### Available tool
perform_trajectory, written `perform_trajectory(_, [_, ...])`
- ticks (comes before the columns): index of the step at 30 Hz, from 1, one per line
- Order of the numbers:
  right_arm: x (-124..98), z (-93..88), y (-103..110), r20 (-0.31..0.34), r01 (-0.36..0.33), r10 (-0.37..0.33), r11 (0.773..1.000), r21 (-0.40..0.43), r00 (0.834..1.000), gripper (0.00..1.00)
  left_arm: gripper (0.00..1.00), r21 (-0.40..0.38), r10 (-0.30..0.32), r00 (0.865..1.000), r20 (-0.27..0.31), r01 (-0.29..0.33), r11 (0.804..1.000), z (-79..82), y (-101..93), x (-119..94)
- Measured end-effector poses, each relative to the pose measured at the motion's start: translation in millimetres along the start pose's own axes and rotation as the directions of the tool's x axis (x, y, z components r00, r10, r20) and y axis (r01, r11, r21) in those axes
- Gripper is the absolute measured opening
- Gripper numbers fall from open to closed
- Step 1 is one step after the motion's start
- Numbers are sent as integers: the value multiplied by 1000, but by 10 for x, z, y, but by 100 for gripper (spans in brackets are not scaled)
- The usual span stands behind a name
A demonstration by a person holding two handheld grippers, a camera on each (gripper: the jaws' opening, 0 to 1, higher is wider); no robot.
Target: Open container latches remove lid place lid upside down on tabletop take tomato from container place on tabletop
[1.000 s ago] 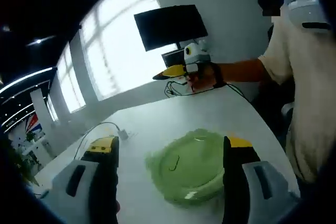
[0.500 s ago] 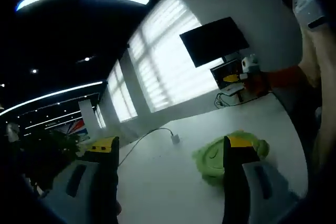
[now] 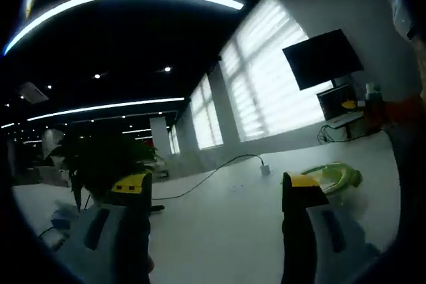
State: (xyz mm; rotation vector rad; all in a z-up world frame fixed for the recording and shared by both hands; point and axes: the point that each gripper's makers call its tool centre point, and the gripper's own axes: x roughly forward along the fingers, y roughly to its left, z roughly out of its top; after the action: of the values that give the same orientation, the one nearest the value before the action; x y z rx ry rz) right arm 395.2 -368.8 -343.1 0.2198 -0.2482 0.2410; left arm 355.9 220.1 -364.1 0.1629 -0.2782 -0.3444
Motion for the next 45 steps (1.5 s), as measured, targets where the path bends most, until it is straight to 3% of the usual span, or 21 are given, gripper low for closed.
perform_trajectory(7, [-270,-170,-198,-13,83,-83,996,8,996,42,76,16,65,997,-31,-65,998,-124,32,-150])
perform_trajectory(14, [-382,-155,-288,-21,122,-123,992,-35,992,42,76,3,140,990,-30,-140,990,-171,65,-268])
perform_trajectory(20, [-409,-205,-318,-28,137,-137,991,4,990,42,75,6,133,990,-34,-133,991,-160,24,-251])
perform_trajectory(24, [-468,-318,-384,-50,182,-177,976,118,983,40,75,3,127,992,-23,-127,992,-125,14,-234])
perform_trajectory(30, [-483,-269,-426,-39,194,-190,973,124,981,40,75,3,128,991,-24,-128,992,-144,29,-257])
perform_trajectory(35, [-327,-163,-338,-50,164,-159,977,136,986,40,74,-5,142,990,-25,-142,990,-169,44,-296])
perform_trajectory(45, [120,-217,245,-116,15,-7,998,68,993,40,73,19,150,988,-33,-149,989,-214,10,-346])
